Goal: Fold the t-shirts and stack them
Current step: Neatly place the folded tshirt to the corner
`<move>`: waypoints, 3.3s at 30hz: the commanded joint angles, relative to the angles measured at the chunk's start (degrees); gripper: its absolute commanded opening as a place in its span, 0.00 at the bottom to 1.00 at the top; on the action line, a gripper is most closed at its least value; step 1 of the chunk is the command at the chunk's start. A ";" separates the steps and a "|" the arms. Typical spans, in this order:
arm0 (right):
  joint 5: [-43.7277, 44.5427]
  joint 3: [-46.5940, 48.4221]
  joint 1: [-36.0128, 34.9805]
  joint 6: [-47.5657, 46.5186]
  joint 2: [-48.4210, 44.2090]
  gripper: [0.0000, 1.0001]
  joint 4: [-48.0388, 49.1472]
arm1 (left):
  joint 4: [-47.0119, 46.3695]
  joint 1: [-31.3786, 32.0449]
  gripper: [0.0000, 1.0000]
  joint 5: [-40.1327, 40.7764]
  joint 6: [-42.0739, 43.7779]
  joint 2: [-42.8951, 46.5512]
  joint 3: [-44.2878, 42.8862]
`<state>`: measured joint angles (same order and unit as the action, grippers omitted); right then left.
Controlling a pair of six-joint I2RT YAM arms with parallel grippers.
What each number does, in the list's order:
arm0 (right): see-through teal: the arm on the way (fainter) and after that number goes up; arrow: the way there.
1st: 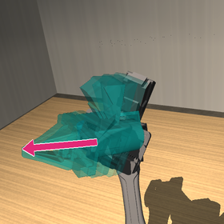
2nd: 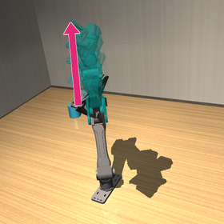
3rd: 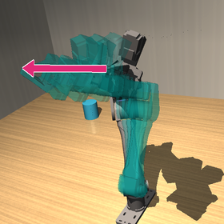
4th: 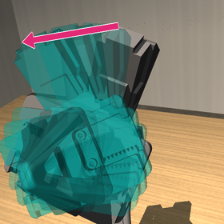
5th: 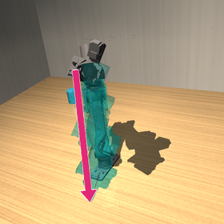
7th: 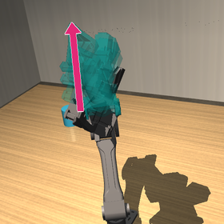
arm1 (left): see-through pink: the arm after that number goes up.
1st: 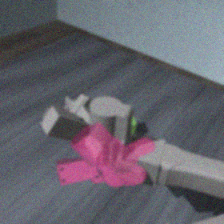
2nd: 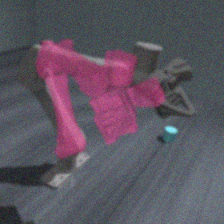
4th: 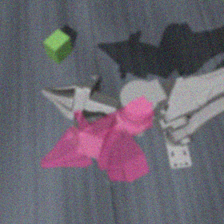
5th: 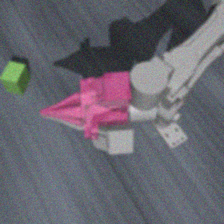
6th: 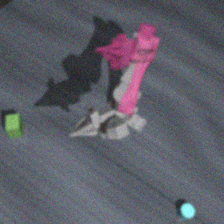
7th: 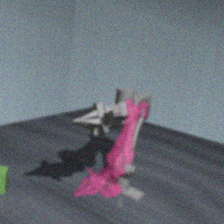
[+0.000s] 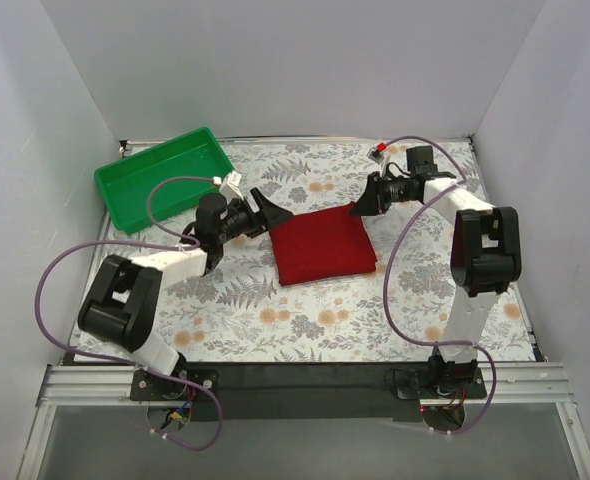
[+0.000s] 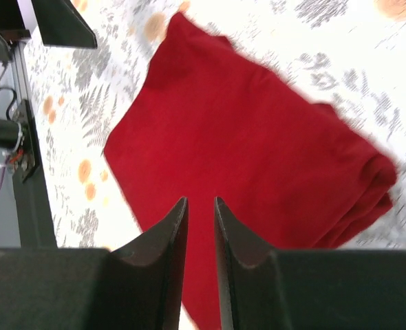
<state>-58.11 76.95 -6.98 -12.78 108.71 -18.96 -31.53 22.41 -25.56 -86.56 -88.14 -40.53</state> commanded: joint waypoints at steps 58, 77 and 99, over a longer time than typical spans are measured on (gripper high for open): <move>17.15 -9.62 1.18 -2.43 -0.95 0.72 -2.66 | 36.53 -7.12 0.80 14.14 21.35 47.88 9.16; 16.80 -6.46 0.74 2.05 5.11 0.21 -2.57 | 38.65 -7.12 0.80 13.78 21.79 50.08 11.09; 33.22 20.95 27.72 -19.82 15.04 0.01 -18.30 | 37.59 -7.12 0.80 10.62 21.70 49.29 11.27</move>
<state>-30.59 93.19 19.09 -26.57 122.96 -33.30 6.44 15.53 -13.58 -65.41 -38.89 -29.61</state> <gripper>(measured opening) 0.023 0.797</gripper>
